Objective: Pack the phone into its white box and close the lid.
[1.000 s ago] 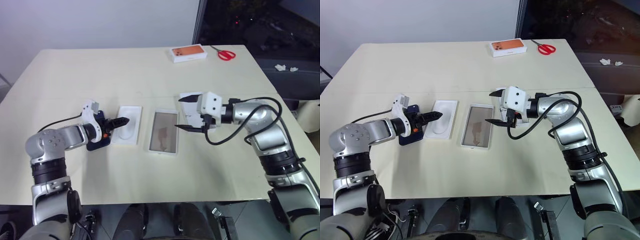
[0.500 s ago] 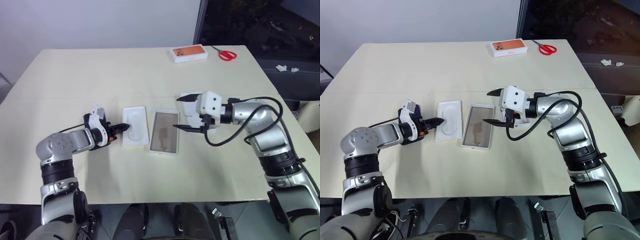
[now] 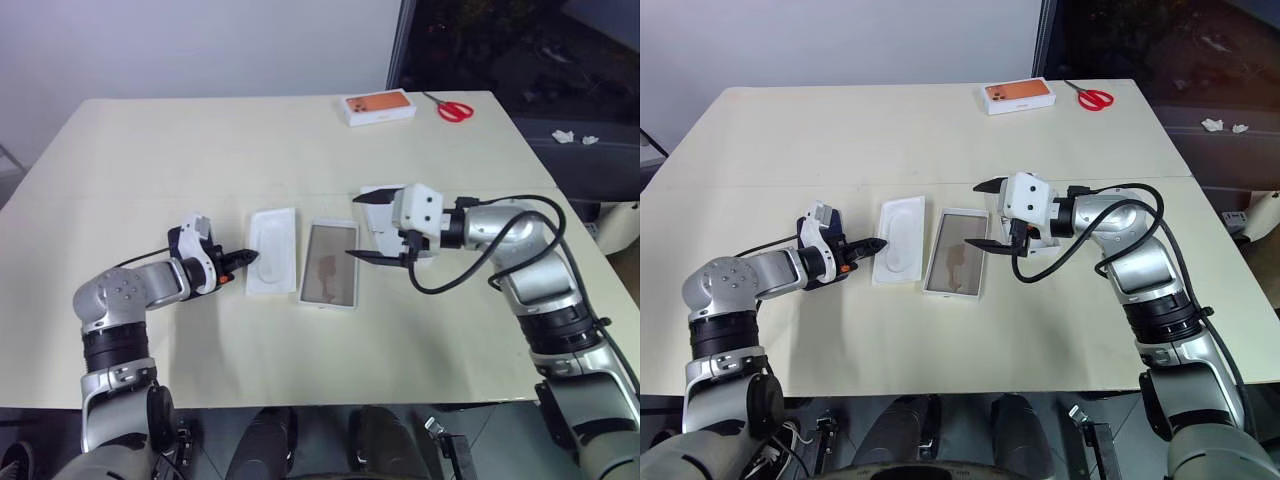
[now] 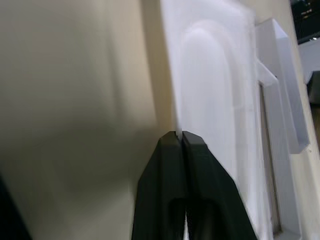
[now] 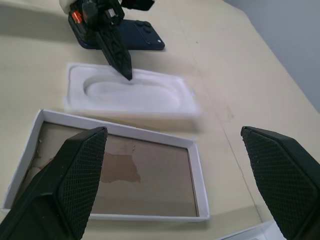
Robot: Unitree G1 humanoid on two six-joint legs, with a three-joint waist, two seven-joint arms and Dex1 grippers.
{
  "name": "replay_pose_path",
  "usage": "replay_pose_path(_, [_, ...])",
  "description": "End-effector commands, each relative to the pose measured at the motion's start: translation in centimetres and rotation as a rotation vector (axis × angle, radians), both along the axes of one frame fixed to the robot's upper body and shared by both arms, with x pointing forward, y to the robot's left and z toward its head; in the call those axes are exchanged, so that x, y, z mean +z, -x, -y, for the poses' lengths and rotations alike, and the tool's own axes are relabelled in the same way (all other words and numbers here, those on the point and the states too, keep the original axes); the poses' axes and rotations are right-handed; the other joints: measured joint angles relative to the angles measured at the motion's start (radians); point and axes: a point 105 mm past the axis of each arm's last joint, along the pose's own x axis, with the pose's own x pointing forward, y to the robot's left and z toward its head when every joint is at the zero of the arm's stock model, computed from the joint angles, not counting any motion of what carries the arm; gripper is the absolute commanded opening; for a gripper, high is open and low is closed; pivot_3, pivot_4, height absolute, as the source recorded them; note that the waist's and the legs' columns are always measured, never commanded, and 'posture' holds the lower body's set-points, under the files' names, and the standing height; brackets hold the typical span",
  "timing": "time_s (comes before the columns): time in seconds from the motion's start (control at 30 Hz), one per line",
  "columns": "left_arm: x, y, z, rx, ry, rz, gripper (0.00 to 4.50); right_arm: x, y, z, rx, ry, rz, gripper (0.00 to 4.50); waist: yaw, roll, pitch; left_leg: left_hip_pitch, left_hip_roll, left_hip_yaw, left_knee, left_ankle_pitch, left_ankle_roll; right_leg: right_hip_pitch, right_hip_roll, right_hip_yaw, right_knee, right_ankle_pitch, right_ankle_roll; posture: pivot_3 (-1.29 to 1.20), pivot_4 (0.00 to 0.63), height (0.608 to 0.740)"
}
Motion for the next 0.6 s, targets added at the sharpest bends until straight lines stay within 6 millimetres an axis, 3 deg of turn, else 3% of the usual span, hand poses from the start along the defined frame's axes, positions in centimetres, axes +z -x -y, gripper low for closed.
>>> replay_pose_path(0.03, [-1.0, 0.5, 0.0, 0.009, 0.028, -0.043, 0.04, 1.3, 0.4, 0.0, 0.011, -0.019, 0.049, 4.5, 0.0, 0.0, 0.0, 0.0, 0.0, 0.0, 0.0, 0.0, 0.0, 0.0, 0.0, 0.0, 0.0, 0.0, 0.0, 0.0, 0.15, 0.74])
replay_pose_path(0.33, [1.1, 0.6, -0.4, 0.024, 0.199, -0.02, 0.04, 1.1, 0.4, 0.6, 0.002, -0.028, 0.018, 4.5, 0.0, 0.0, 0.0, 0.0, 0.0, 0.0, 0.0, 0.0, 0.0, 0.0, 0.0, 0.0, 0.0, 0.0, 0.0, 0.0, 0.15, 0.74])
replay_pose_path(0.47, [3.7, 1.4, 0.9, -0.079, 0.249, 0.013, 0.04, 0.5, 1.8, 3.3, 0.037, -0.061, -0.189, 4.5, 0.004, -0.002, 0.001, -0.001, 0.0, -0.001, 0.0, 0.0, 0.0, 0.0, 0.0, -0.001, -0.001, 0.0, 0.0, 0.0, 0.15, 0.74])
replay_pose_path(0.6, [4.2, 1.3, 3.2, -0.139, 0.158, 0.03, 0.04, -0.5, 1.5, 5.7, -0.022, -0.042, -0.228, 4.5, 0.004, -0.003, 0.002, -0.002, -0.001, -0.001, 0.001, 0.0, 0.001, 0.0, -0.001, -0.001, -0.001, 0.0, 0.0, 0.0, 0.15, 0.74])
